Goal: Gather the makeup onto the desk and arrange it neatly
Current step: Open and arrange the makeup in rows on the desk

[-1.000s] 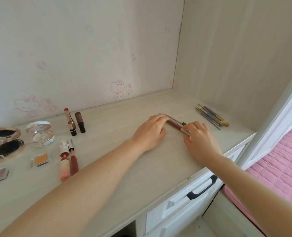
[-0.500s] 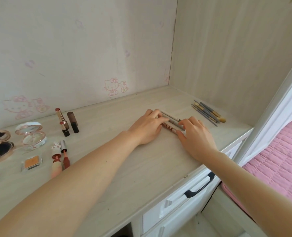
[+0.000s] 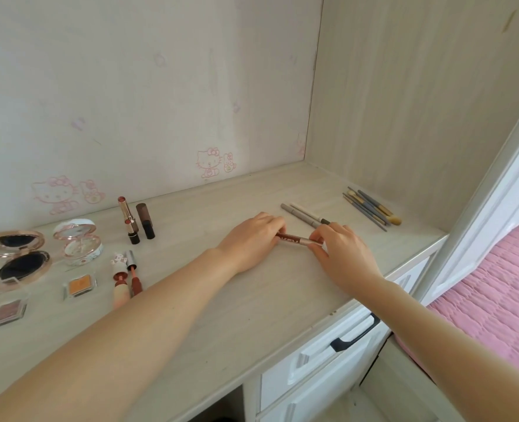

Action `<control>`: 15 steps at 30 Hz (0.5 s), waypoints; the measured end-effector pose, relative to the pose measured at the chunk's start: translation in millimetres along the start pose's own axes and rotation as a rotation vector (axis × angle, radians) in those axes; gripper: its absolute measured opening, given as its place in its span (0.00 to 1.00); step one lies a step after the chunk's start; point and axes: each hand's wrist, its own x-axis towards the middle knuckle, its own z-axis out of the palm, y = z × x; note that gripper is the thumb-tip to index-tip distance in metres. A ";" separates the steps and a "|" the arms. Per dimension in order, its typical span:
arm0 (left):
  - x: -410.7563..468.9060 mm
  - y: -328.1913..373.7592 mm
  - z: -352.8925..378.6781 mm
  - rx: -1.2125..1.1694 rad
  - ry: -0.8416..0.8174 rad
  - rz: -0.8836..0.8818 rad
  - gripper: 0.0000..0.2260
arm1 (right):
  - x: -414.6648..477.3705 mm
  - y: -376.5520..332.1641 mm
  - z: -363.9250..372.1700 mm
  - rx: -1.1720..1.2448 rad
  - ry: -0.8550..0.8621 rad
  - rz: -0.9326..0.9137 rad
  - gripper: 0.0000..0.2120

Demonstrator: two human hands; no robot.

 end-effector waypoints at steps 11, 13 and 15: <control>-84.6 0.7 -49.9 0.018 0.172 0.012 0.09 | -11.2 -56.0 -14.8 0.345 0.034 -0.054 0.04; -101.8 0.8 -57.2 -0.042 0.217 -0.023 0.11 | -14.1 -75.1 -19.8 0.462 0.060 -0.020 0.04; -118.5 1.8 -65.0 -0.086 0.277 -0.039 0.11 | -17.0 -94.3 -24.0 0.574 0.041 0.025 0.04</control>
